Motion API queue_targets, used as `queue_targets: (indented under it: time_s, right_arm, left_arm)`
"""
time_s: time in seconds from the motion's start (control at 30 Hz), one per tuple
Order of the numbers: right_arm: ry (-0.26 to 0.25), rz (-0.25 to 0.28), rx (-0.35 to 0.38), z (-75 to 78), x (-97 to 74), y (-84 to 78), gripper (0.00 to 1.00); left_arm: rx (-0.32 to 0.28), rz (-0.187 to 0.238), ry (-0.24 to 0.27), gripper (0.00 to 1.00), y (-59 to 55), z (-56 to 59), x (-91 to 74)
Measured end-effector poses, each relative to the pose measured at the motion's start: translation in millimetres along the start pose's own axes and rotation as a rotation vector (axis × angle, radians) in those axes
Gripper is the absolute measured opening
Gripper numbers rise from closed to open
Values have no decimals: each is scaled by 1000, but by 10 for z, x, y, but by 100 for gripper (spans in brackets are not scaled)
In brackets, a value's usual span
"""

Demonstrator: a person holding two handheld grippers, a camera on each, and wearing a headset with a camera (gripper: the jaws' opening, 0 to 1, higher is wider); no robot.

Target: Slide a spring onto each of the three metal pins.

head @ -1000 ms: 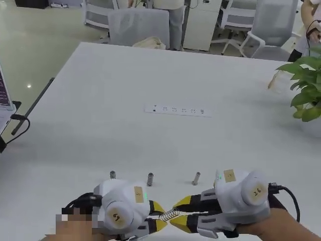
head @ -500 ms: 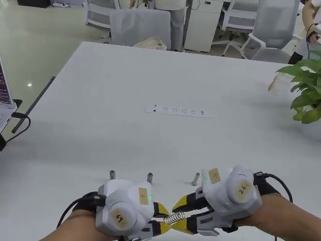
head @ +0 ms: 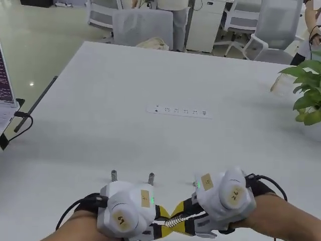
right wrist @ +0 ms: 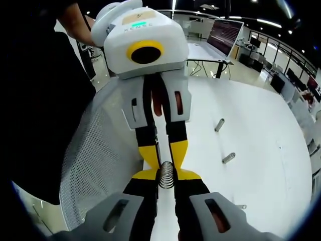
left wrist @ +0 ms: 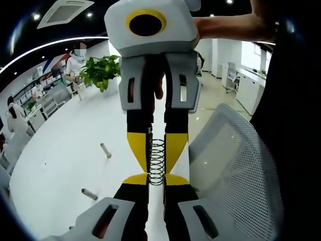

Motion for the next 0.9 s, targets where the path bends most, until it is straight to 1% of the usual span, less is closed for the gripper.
queue_targets:
  time_s: [0.17,0.33,0.43,0.5,0.57,0.67,0.73,0.83,0.9]
  right_arm:
    - [-3,-6,-1,2,3,-19,9]
    - [-8,5,17,4,3,-20,9]
    - [-11,14,26,7,-10,-6,9]
    - [-15,19,30,16,-18,-8,9]
    - [-18,21,37,27,-25,-15,9]
    - [-25,25,51,47,-44,-41,9]
    - [-24,26,61,47,-49,-68,9]
    - [-26,20,70,48,-51,-121,9]
    - [-30,14,76,55,-57,-166,9]
  left_arm:
    - [0,-2,-1,3,-6,-3,20]
    - [-6,-1,-5,3,-12,-3,12]
    - [-13,-8,2,5,-49,-6,-8]
    - [-22,-16,-1,8,-89,6,-19]
    - [-24,-20,0,10,-103,13,-36]
    - [-51,-1,22,10,-102,-4,-106]
    - [-60,3,27,11,-118,-15,-122]
    - [-79,3,47,13,-151,-36,-180]
    - [-95,19,64,14,-143,-52,-223]
Point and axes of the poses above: the centre of the closed fingertips' face, and the gripper's own axes: x roughly forward along the fingers, z roughly to its right, y roughly out of its top, the point moved 1 cm from there along -x, roughly backward along the fingers, and after that the axes turned 11 degrees about -y, right-handed, at the moved point
